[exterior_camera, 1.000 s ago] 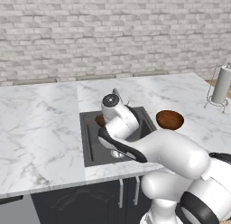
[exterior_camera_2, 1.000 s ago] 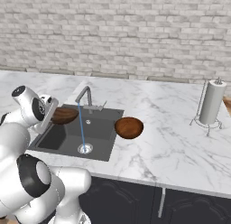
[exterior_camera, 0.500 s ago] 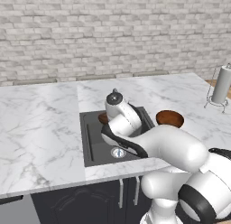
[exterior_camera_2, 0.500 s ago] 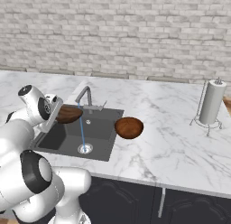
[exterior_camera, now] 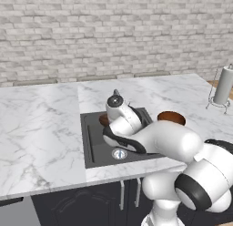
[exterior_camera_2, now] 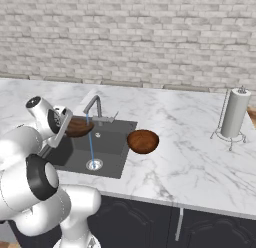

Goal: Rinse each bowl for a few seconds and place them down in the sink or on the counter.

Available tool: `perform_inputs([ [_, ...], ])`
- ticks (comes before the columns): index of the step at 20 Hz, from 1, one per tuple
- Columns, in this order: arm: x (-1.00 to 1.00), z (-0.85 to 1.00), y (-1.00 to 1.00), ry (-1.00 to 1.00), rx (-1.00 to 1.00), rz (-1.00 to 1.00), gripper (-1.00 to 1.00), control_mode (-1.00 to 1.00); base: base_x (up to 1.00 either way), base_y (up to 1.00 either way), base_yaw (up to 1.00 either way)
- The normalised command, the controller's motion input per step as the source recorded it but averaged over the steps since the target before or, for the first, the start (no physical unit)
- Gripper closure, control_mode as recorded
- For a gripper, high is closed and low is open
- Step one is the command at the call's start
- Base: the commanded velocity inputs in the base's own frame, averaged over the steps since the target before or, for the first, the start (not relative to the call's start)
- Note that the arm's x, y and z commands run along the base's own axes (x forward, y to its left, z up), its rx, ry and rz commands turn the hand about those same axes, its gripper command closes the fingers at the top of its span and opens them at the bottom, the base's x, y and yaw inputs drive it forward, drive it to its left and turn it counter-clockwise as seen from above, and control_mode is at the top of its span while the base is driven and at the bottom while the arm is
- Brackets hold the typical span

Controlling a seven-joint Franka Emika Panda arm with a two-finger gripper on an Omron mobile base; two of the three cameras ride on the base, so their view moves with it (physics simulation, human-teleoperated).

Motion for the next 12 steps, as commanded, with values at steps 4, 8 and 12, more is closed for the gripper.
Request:
perform_inputs([
  [4,0.28,-0.12,-0.01,0.0,0.0,0.0,1.0,-1.0,0.0,0.0,0.0],
  [8,0.09,-0.08,0.0,0.0,0.0,0.0,1.0,-1.0,0.0,0.0,0.0],
  [12,-0.01,0.0,0.11,-0.01,-0.01,-0.01,1.0,-1.0,0.0,0.0,0.0],
])
